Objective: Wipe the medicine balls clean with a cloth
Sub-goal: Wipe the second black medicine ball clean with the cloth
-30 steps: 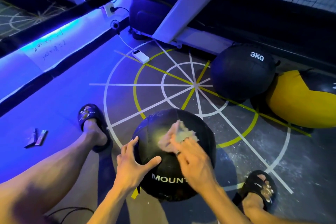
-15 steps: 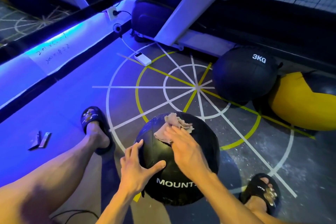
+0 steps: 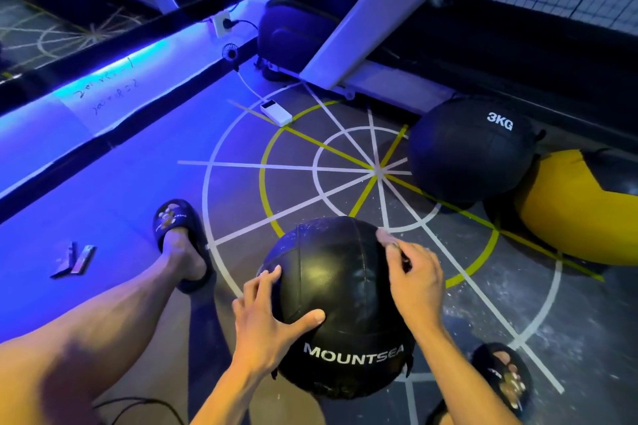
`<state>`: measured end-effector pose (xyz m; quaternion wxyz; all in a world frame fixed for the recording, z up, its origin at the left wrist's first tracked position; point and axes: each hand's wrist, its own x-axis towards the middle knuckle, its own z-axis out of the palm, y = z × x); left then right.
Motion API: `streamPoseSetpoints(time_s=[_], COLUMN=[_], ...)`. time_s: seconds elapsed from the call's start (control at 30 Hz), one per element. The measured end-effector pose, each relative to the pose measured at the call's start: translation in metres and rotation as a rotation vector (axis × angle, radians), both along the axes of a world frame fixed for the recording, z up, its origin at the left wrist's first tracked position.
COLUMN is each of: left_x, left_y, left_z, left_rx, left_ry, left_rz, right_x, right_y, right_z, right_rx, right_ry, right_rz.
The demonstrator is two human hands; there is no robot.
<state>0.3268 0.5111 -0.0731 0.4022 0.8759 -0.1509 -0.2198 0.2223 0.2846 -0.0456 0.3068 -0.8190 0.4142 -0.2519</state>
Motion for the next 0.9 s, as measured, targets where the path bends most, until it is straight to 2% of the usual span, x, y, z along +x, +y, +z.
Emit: streamPoseSetpoints(time_s=[0.07, 0.13, 0.23, 0.3, 0.43, 0.53, 0.6, 0.67, 0.77, 0.83, 0.9], left_x=[-0.002, -0.004, -0.010, -0.013, -0.006, -0.010, -0.014, -0.011, -0.001, 0.006, 0.008], left_y=[-0.007, -0.015, -0.027, -0.033, -0.032, -0.032, -0.034, -0.034, -0.032, -0.035, -0.039], left_z=[0.002, 0.004, 0.006, 0.008, 0.007, 0.007, 0.005, 0.002, 0.000, 0.003, 0.003], left_rx=[-0.006, -0.024, -0.061, -0.069, -0.065, -0.045, -0.061, -0.113, -0.267, -0.300, -0.373], left_ry=[-0.013, -0.021, -0.041, -0.062, -0.059, -0.075, -0.067, -0.030, 0.136, 0.209, 0.313], left_rz=[-0.008, -0.021, -0.038, -0.050, -0.044, -0.062, -0.083, -0.150, -0.248, -0.249, -0.210], right_x=[0.000, -0.011, -0.023, -0.013, -0.018, -0.047, -0.051, -0.046, -0.033, -0.022, -0.016], right_y=[-0.006, -0.016, -0.017, -0.002, 0.030, 0.013, -0.009, -0.028, -0.030, -0.007, 0.029], right_z=[-0.004, -0.013, -0.013, -0.008, -0.013, -0.019, -0.013, -0.006, 0.000, 0.007, 0.008], right_rx=[-0.115, -0.012, 0.181, 0.148, -0.088, -0.169, -0.072, 0.063, 0.117, -0.066, -0.248], right_ry=[0.027, 0.020, -0.040, -0.021, -0.027, 0.000, 0.012, 0.035, 0.070, 0.065, 0.089], right_rz=[0.113, 0.098, -0.065, -0.082, 0.354, 0.585, 0.528, 0.287, 0.015, 0.054, 0.315])
